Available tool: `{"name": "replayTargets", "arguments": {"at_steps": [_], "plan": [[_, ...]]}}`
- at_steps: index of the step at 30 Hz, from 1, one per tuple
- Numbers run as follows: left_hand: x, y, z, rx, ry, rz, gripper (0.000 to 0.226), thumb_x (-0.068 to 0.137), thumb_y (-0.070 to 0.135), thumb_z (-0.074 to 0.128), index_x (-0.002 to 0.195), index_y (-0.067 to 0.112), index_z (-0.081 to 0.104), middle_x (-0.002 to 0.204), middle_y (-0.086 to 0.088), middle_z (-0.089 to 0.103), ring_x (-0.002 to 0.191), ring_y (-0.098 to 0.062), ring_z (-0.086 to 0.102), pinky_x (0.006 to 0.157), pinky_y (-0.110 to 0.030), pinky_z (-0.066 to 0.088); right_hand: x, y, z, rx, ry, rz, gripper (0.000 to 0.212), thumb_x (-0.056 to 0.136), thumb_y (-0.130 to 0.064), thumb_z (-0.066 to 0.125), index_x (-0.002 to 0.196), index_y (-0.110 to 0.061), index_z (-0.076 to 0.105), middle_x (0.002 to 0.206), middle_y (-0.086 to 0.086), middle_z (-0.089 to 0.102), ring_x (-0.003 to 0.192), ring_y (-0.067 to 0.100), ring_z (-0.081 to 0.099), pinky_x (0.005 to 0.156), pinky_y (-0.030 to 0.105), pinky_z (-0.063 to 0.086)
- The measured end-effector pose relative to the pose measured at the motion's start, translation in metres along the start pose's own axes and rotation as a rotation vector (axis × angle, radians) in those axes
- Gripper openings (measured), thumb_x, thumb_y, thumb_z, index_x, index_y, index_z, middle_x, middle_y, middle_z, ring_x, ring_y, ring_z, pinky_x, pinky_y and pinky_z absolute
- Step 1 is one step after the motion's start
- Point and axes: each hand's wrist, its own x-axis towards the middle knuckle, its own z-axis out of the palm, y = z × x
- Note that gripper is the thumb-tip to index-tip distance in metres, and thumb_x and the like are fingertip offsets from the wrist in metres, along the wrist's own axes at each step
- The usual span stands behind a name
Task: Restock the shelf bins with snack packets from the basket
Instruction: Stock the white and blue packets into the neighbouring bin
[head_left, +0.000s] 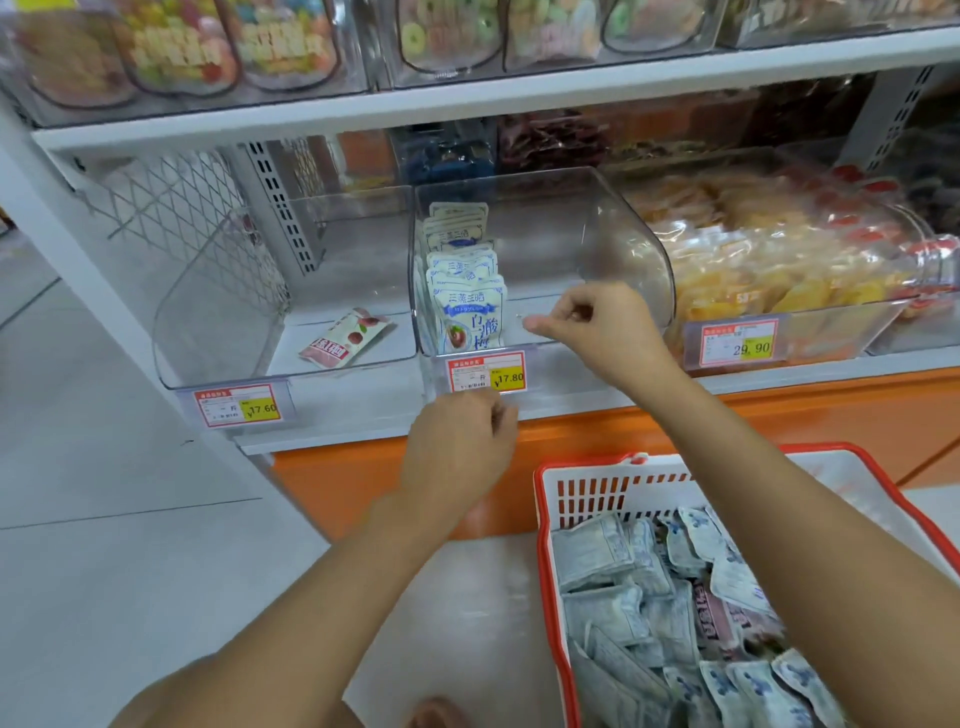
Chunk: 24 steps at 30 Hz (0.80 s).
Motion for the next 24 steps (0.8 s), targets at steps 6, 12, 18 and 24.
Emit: {"name": "replayTargets", "arguments": {"at_steps": [6, 12, 18, 24], "plan": [[-0.022, 0.012, 0.050, 0.016, -0.552, -0.016, 0.022, 0.098, 0.017, 0.045, 0.085, 0.012, 0.063, 0.098, -0.009, 0.067, 0.083, -0.022, 0.060, 0.069, -0.027, 0.042, -0.082, 0.089, 0.012, -0.295, -0.185, -0.158, 0.042, 0.088, -0.034, 0.066, 0.057, -0.012, 0.049, 0.053, -0.002, 0.047, 0.047, 0.006, 0.036, 0.050, 0.021, 0.030], [-0.034, 0.006, 0.102, 0.079, -0.867, 0.004, 0.022, 0.098, 0.006, 0.040, 0.112, 0.004, 0.058, 0.108, -0.016, 0.062, 0.099, -0.033, 0.060, 0.085, -0.035, 0.051, -0.132, 0.202, 0.073, -0.498, -0.570, 0.285, 0.030, 0.092, -0.017, 0.056, 0.122, -0.016, 0.060, 0.124, 0.003, 0.062, 0.109, 0.019, 0.060, 0.094, 0.030, 0.048], [-0.028, -0.006, 0.126, 0.045, -0.904, 0.089, 0.017, 0.095, 0.006, 0.044, 0.099, 0.002, 0.060, 0.097, -0.015, 0.063, 0.085, -0.027, 0.059, 0.076, -0.035, 0.053, -0.159, 0.252, 0.098, -0.634, -0.726, 0.251, 0.068, 0.090, 0.000, 0.047, 0.150, -0.021, 0.021, 0.157, 0.002, 0.019, 0.145, 0.027, 0.017, 0.114, 0.039, 0.030], [-0.027, 0.002, 0.113, 0.033, -0.920, 0.130, 0.027, 0.091, -0.006, 0.035, 0.101, -0.005, 0.059, 0.102, -0.020, 0.061, 0.081, -0.024, 0.050, 0.066, -0.026, 0.036, -0.168, 0.261, 0.115, -0.857, -0.704, 0.119, 0.081, 0.088, 0.000, 0.046, 0.153, -0.020, 0.003, 0.160, 0.005, 0.001, 0.146, 0.034, -0.004, 0.118, 0.041, -0.002]]}}
